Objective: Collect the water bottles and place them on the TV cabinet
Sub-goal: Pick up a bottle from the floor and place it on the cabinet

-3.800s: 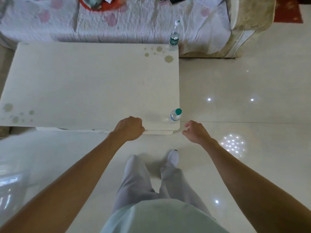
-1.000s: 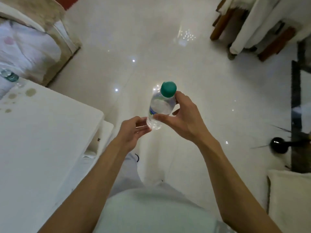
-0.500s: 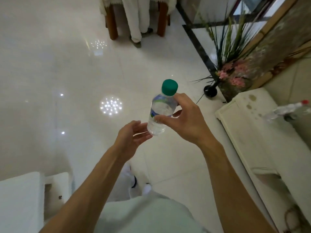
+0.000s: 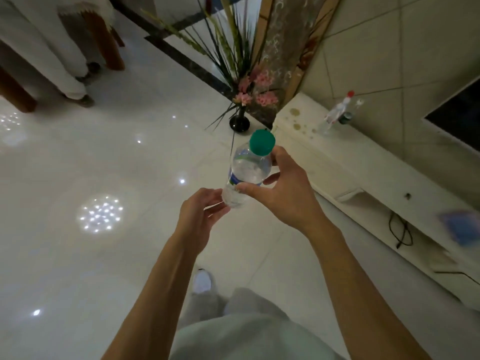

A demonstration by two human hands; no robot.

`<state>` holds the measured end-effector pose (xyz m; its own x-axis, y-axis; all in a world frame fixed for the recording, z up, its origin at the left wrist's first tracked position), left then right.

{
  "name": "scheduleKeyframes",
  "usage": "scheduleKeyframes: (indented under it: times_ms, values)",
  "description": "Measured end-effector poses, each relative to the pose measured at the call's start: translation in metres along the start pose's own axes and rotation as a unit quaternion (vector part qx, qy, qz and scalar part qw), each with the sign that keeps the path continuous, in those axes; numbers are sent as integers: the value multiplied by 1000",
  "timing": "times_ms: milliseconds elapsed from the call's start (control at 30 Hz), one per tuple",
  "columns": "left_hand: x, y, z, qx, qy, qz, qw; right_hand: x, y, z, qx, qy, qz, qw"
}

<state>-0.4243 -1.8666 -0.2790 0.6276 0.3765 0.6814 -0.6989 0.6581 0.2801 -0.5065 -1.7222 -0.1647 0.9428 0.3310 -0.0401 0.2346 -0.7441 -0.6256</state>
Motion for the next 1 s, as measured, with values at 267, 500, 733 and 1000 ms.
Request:
scheduleKeyframes:
  times_ms: [267, 500, 733, 1000]
  values:
    - [-33, 85, -2, -61, -59, -77, 993, -22, -56, 42, -7, 103, 97, 990]
    - [-58, 181, -18, -157, -52, -123, 978, -45, -117, 101, -8, 151, 164, 975]
    - [-88, 312, -43, -195, -63, -127, 971, -104, -201, 178, 5, 151, 185, 971]
    - [-110, 452, -61, -179, -79, -142, 970, -168, -304, 236, 41, 143, 186, 971]
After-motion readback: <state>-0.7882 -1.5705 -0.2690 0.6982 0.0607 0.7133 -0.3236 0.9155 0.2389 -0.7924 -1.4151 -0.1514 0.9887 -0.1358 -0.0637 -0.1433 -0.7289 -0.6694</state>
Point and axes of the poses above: each hand's wrist, its own x-axis away from the middle knuckle, its own y-axis out of the palm, z = x × y, the point moved 5 cm from there along -x, towards the middle knuckle, and after that the axes turned 8 degrees about z, right-handed, at the moved point
